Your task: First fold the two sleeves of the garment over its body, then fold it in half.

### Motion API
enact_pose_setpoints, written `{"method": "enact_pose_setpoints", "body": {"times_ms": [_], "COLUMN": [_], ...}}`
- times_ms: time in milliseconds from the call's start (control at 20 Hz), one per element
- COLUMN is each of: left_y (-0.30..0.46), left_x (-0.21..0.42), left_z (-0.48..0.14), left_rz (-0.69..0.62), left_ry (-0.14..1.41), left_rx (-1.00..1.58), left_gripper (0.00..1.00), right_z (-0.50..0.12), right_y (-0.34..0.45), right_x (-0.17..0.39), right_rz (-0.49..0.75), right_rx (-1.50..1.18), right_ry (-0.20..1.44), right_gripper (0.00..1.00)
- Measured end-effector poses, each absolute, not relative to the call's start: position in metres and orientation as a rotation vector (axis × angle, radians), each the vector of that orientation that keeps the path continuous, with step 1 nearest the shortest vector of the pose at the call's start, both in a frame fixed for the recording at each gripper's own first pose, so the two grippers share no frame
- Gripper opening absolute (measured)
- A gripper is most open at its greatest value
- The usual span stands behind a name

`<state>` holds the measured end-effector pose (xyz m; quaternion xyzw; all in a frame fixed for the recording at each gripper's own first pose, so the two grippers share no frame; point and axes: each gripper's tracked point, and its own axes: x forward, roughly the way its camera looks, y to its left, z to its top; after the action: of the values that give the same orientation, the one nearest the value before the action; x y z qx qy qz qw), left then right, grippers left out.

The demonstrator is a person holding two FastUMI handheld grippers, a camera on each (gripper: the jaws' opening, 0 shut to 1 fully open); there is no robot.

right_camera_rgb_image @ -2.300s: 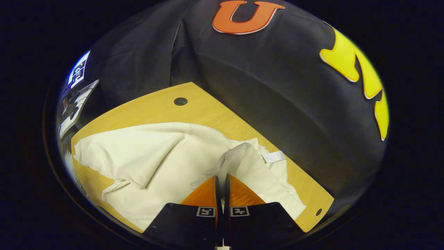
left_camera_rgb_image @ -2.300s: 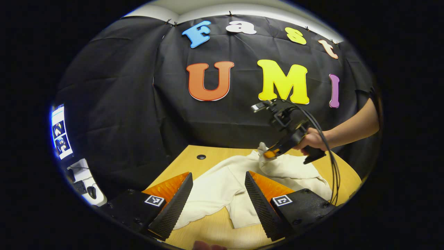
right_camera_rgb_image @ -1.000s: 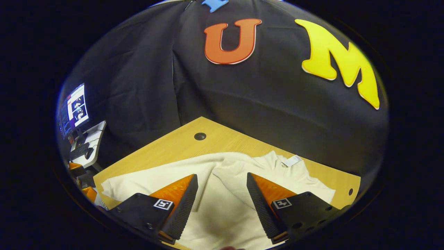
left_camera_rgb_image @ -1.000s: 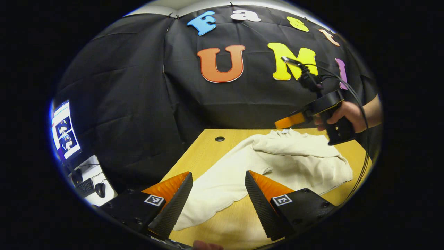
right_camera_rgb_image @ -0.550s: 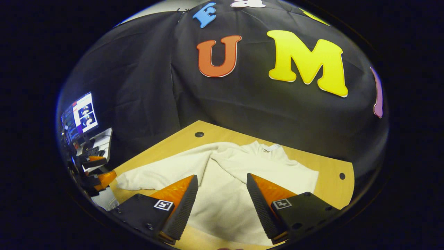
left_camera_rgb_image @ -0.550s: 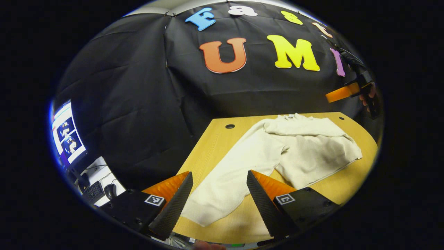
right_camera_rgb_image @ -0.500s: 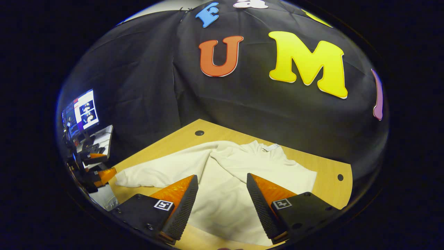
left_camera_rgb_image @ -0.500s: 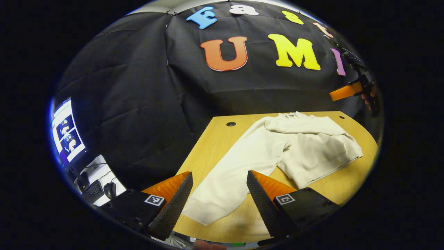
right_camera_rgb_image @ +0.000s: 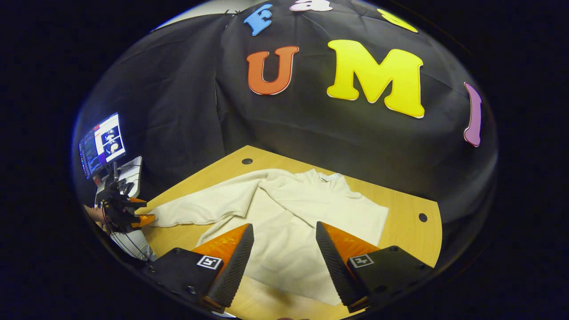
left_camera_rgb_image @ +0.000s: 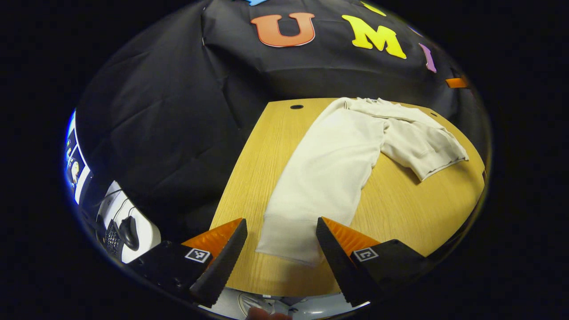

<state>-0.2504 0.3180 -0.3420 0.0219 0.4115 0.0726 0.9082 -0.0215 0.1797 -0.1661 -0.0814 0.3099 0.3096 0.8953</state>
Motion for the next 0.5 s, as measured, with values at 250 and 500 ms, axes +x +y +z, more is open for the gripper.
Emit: {"method": "enact_pose_setpoints", "body": {"times_ms": [250,500], "left_y": [0.313,0.304], "left_x": [-0.253,-0.254], "left_z": [-0.357,-0.363], "left_rz": [0.086,0.069], "left_ry": [0.886,0.899], "left_rx": [-0.019,-0.107], "left_gripper": [1.00,0.96], "right_z": [-0.170,-0.169], "right_y": [0.169,0.173], "right_x": [-0.032,-0.034], "right_rz": [0.630,0.640], "right_rx": [-0.192,-0.198], "right_ry": [0.662,0.655], "right_gripper": [0.88,0.88]}}
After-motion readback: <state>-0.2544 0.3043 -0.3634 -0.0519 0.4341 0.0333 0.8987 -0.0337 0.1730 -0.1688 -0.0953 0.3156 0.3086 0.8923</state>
